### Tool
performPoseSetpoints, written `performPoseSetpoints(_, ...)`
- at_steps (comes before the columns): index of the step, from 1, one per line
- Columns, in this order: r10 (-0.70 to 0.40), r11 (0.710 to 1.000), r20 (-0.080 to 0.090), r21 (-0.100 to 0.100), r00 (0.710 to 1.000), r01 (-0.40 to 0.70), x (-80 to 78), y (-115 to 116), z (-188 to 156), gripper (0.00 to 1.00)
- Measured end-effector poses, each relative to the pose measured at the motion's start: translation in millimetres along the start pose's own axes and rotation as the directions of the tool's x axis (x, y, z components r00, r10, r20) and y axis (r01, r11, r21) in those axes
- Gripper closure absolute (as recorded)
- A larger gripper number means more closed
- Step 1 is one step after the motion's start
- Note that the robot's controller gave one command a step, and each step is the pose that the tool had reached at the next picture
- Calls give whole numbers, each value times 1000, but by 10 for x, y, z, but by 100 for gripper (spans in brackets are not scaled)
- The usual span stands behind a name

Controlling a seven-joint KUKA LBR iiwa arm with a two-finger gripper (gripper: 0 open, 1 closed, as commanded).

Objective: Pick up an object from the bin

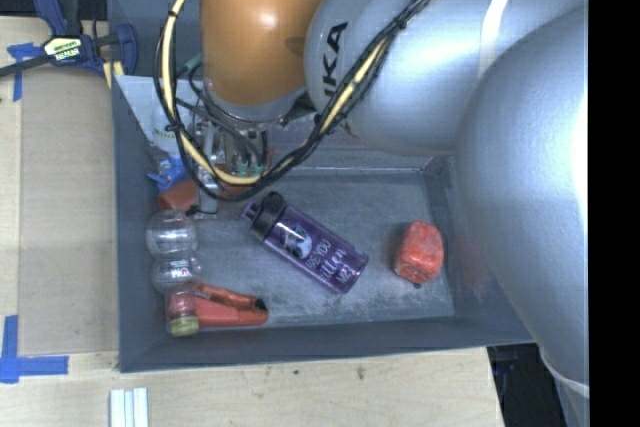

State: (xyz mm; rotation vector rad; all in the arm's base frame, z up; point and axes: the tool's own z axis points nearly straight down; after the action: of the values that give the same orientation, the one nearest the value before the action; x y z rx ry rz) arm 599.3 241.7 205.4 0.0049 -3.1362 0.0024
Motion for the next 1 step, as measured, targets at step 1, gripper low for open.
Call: performPoseSetpoints(1,3,1000,8,-3,1000,-3,-17,-9,-56,0)
